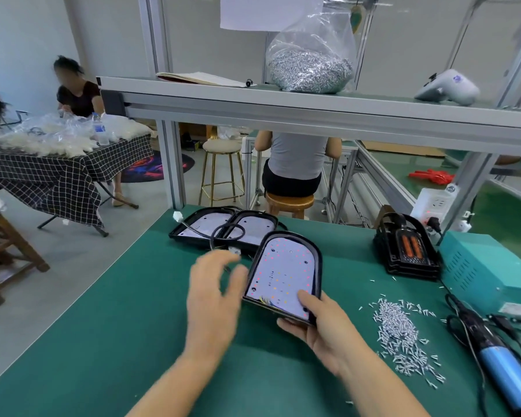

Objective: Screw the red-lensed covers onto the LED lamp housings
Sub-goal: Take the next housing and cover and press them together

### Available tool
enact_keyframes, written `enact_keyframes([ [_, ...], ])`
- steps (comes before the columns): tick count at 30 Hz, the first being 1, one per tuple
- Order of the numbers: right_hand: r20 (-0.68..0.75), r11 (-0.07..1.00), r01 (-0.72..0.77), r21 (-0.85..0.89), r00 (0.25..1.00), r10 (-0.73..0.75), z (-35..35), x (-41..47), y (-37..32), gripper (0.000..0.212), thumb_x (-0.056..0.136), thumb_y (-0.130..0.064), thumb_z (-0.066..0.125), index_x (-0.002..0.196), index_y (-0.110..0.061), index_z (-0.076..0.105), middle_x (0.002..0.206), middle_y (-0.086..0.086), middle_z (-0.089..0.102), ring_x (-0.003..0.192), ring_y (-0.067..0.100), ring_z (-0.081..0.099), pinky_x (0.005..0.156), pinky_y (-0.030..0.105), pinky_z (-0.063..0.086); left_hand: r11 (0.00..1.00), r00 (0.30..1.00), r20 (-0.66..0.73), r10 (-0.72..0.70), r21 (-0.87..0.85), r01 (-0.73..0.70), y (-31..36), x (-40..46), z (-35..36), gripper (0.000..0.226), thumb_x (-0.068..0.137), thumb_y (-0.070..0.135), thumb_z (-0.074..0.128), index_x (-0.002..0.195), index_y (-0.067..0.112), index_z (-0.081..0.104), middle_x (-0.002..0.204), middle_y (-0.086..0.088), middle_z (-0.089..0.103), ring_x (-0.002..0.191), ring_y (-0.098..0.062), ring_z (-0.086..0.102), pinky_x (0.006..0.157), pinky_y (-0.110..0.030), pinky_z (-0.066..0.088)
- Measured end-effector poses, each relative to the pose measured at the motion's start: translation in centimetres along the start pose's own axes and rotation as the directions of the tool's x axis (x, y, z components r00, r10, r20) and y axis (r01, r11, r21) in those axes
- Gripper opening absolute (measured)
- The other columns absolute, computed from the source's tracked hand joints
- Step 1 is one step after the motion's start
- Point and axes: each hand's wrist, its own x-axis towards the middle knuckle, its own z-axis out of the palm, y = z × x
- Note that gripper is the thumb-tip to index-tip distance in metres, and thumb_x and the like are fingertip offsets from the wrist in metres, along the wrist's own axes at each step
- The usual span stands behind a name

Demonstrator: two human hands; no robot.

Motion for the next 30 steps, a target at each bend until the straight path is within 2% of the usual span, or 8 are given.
enact_keyframes([
  [1,0.015,1.0,-0.005,-0.031,1.0,0.006,-0.2,-0.1,-0.3,0.019,0.1,-0.006,0.048,0.114,-0.008,0.06,0.096,0.006,0.076,0.075,0.02,0.073,0.059,0.034,0.06,0.965,0.966,-0.026,-0.257,-0.064,0.255,-0.9,1.4,-0.2,0.022,0.092,0.031,0.055,0.114,0.027,0.054,0.118,0.015,0.053,0.114,-0.008,0.049,0.099,-0.025,0.036],
  [3,0.058,0.992,-0.029,-0.12,0.998,0.036,-0.5,-0.5,-0.8,0.021,0.1,-0.007,0.049,0.118,-0.008,0.06,0.098,0.005,0.076,0.078,0.02,0.073,0.06,0.034,0.06,0.713,0.749,0.119,-0.652,-0.242,0.659,-2.7,4.1,-0.1,0.043,0.096,0.026,0.054,0.136,0.018,0.039,0.131,0.001,0.048,0.118,-0.019,0.049,0.101,-0.033,0.038],
  [5,0.106,0.971,-0.048,-0.233,0.992,0.074,-0.9,-0.9,-0.8,0.024,0.099,-0.008,0.05,0.121,-0.01,0.059,0.106,0.006,0.075,0.084,0.022,0.072,0.065,0.035,0.06,0.481,0.607,0.274,-0.746,-0.408,0.776,-4.2,6.4,0.6,0.058,0.098,0.015,0.051,0.147,0.006,0.021,0.133,-0.01,0.044,0.104,-0.027,0.057,0.09,-0.037,0.048],
  [7,0.155,0.94,-0.034,-0.34,0.984,0.091,-1.1,-1.5,-0.8,0.026,0.099,-0.009,0.051,0.123,-0.015,0.058,0.112,0.005,0.073,0.09,0.023,0.071,0.073,0.039,0.061,0.377,0.583,0.327,-0.744,-0.515,0.77,-4.8,8.2,1.1,0.048,0.098,-0.001,0.044,0.142,-0.004,0.024,0.122,-0.019,0.045,0.079,-0.024,0.062,0.066,-0.029,0.055],
  [10,0.197,0.913,-0.008,-0.408,0.976,0.096,-1.6,-2.1,-1.0,0.027,0.098,-0.012,0.052,0.124,-0.019,0.058,0.116,0.003,0.072,0.093,0.023,0.07,0.083,0.042,0.059,0.48,0.633,0.329,-0.7,-0.44,0.759,-4.7,9.4,1.5,0.03,0.095,-0.007,0.043,0.124,-0.013,0.043,0.089,-0.013,0.053,0.045,-0.008,0.053,0.039,-0.017,0.042],
  [15,0.159,0.866,0.036,-0.499,0.986,0.051,-2.8,-2.9,-1.6,0.025,0.097,-0.011,0.055,0.119,-0.02,0.06,0.107,0.001,0.073,0.084,0.017,0.07,0.07,0.035,0.06,0.616,0.705,0.382,-0.598,-0.343,0.709,-3.3,7.0,1.9,0.028,0.097,-0.002,0.042,0.119,0.002,0.058,0.09,-0.005,0.065,0.058,-0.012,0.045,0.047,-0.017,0.039],
  [25,0.141,0.813,0.077,-0.577,0.99,0.006,-5.1,-3.4,-1.6,0.028,0.096,-0.009,0.056,0.12,-0.022,0.062,0.096,-0.007,0.069,0.079,0.008,0.065,0.063,0.025,0.055,0.454,0.591,0.6,-0.539,-0.384,0.804,-1.2,-1.1,3.6,0.034,0.082,0.019,0.068,0.115,0.016,0.061,0.106,0.001,0.072,0.093,-0.016,0.069,0.074,-0.031,0.051],
  [30,0.107,0.463,0.179,-0.868,0.978,-0.177,-5.7,-3.0,-1.8,0.023,0.094,-0.014,0.055,0.115,-0.02,0.062,0.086,-0.011,0.061,0.07,-0.002,0.053,0.066,0.013,0.041,0.511,0.635,0.502,-0.588,-0.377,0.772,-1.3,-1.7,4.8,0.047,0.077,-0.016,0.061,0.119,0.007,0.059,0.105,-0.014,0.069,0.087,-0.029,0.064,0.078,-0.037,0.052],
])
